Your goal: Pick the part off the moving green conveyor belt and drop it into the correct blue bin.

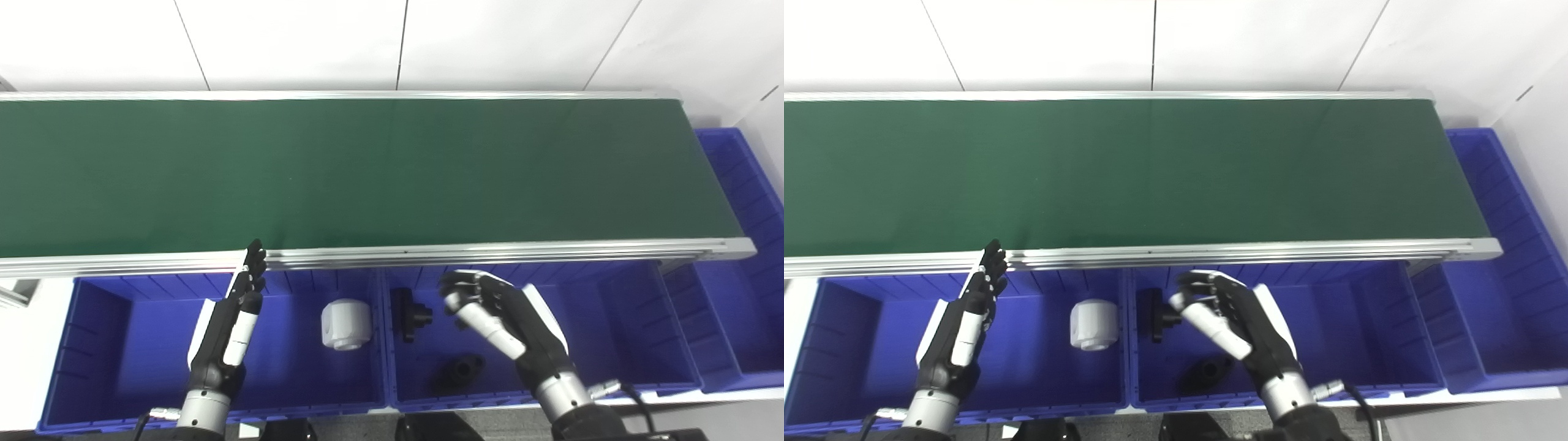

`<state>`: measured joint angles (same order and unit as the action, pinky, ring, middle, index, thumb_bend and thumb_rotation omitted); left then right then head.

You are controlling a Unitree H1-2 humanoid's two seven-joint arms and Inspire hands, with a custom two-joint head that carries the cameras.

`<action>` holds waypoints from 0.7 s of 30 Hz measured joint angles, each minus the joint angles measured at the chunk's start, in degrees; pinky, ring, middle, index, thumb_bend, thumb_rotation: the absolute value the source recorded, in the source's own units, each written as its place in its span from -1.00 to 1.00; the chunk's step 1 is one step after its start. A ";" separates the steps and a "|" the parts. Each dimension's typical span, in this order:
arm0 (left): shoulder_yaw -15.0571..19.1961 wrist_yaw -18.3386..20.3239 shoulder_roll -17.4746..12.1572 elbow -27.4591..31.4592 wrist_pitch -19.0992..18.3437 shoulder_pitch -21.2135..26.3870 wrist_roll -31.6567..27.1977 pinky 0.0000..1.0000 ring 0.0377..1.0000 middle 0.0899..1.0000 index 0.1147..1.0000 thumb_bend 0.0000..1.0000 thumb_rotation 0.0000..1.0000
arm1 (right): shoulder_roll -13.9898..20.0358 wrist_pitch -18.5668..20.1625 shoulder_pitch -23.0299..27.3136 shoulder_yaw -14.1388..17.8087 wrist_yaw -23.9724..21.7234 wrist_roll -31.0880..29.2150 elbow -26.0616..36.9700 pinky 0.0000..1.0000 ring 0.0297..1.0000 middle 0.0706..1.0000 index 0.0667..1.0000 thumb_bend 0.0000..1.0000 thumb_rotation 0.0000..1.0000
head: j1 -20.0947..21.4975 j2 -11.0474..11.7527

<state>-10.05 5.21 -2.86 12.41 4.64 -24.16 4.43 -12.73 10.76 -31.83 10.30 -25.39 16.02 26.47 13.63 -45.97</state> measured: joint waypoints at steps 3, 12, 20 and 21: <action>0.35 -0.83 0.01 -0.01 4.32 -0.19 0.78 1.00 1.00 1.00 1.00 0.59 0.86 | 0.29 -6.09 -0.33 2.05 5.22 -5.85 -7.05 0.82 0.83 0.88 0.88 0.51 0.94 | -0.80 0.80; 0.25 -1.82 1.33 -2.04 11.52 -0.94 1.81 1.00 1.00 1.00 1.00 0.65 0.95 | 3.48 -26.19 1.73 -0.58 12.70 -8.77 -18.50 0.98 0.93 1.00 1.00 0.65 0.98 | -2.47 4.31; 0.34 -2.37 1.54 -2.31 15.30 -1.66 1.92 1.00 1.00 1.00 1.00 0.65 0.89 | 6.63 -34.38 4.23 -4.97 20.43 -8.52 -21.91 0.91 0.94 1.00 1.00 0.58 0.88 | -3.17 5.90; 0.33 -2.37 1.55 -2.42 15.30 -1.69 1.93 1.00 1.00 1.00 1.00 0.64 0.88 | 7.15 -34.39 4.33 -5.84 21.26 -8.28 -22.51 0.91 0.94 1.00 1.00 0.57 0.88 | -3.44 6.51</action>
<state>-9.71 2.83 -1.30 9.98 19.94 -25.85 6.36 -5.58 -23.64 -27.49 4.46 -4.13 7.74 3.96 10.20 -39.47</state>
